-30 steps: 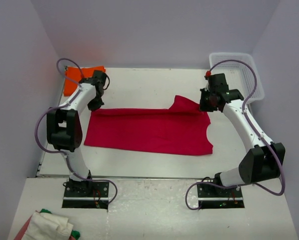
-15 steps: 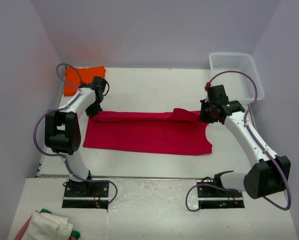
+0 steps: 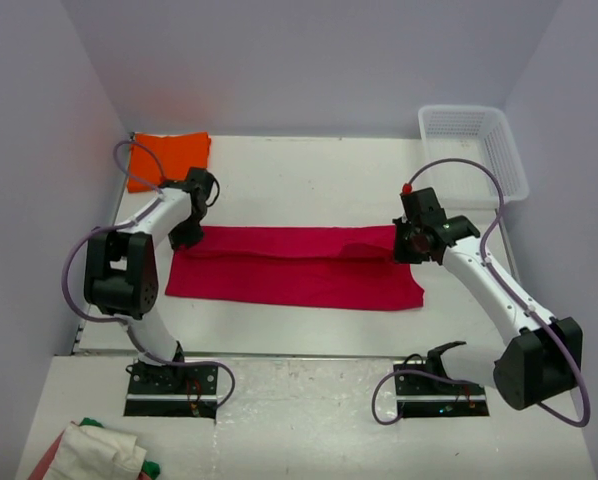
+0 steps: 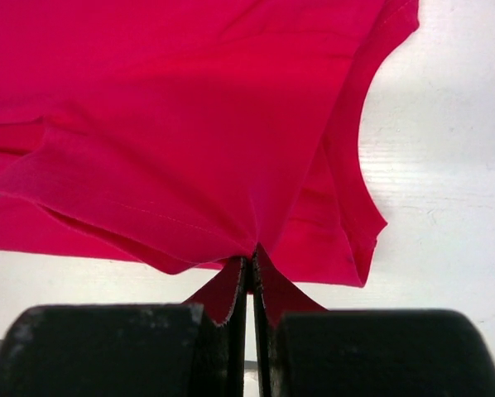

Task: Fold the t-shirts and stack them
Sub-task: Fold the other side of the tshirt into a rectangle

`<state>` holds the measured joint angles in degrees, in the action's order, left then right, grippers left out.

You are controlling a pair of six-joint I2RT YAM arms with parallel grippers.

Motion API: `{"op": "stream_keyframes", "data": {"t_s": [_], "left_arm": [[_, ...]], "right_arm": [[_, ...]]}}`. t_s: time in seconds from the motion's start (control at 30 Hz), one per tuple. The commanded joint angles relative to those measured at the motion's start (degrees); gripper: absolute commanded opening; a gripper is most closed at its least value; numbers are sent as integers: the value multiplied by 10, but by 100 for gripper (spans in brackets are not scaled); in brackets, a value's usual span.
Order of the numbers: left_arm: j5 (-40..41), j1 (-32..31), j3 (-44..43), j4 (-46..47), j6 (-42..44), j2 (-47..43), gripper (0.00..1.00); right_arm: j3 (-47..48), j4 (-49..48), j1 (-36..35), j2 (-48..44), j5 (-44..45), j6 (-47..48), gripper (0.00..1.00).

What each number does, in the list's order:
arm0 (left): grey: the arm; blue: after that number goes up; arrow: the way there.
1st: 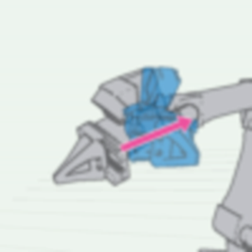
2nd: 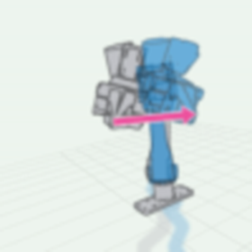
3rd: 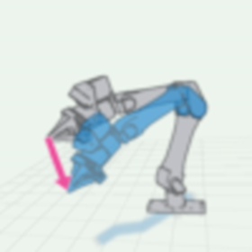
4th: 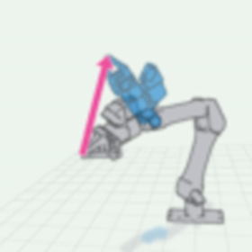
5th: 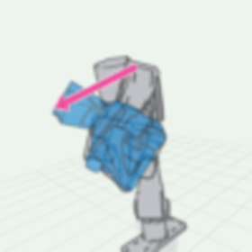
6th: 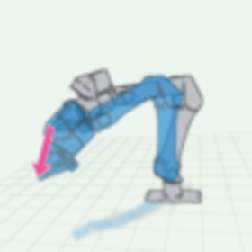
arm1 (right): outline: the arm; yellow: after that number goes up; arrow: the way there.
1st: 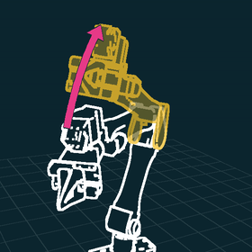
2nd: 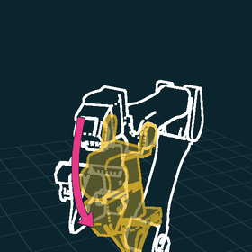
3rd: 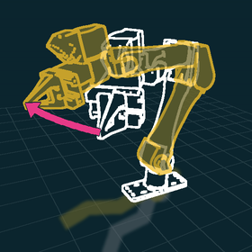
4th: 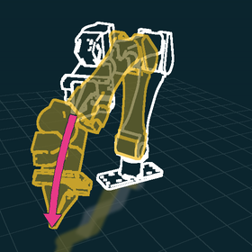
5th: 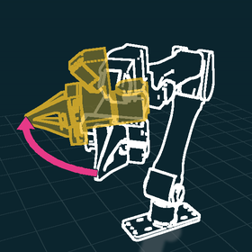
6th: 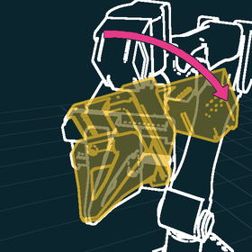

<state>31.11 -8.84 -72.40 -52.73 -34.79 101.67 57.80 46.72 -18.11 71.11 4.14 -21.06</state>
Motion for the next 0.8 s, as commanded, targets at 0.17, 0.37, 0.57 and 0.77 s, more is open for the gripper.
{"op": "stream_keyframes", "data": {"t_s": [0.17,0.37,0.57,0.77], "left_arm": [[75,-22,33,-14,-121,-184,67],[42,-36,-26,-10,-94,-179,68],[16,-53,-23,9,-87,-121,66],[20,-55,-24,29,-77,-102,66]], "right_arm": [[-34,9,-44,-42,34,-43,0],[-46,7,-47,-41,42,-50,0],[-29,61,-92,-70,66,-133,86],[-11,44,-134,-105,53,-149,92]]}}
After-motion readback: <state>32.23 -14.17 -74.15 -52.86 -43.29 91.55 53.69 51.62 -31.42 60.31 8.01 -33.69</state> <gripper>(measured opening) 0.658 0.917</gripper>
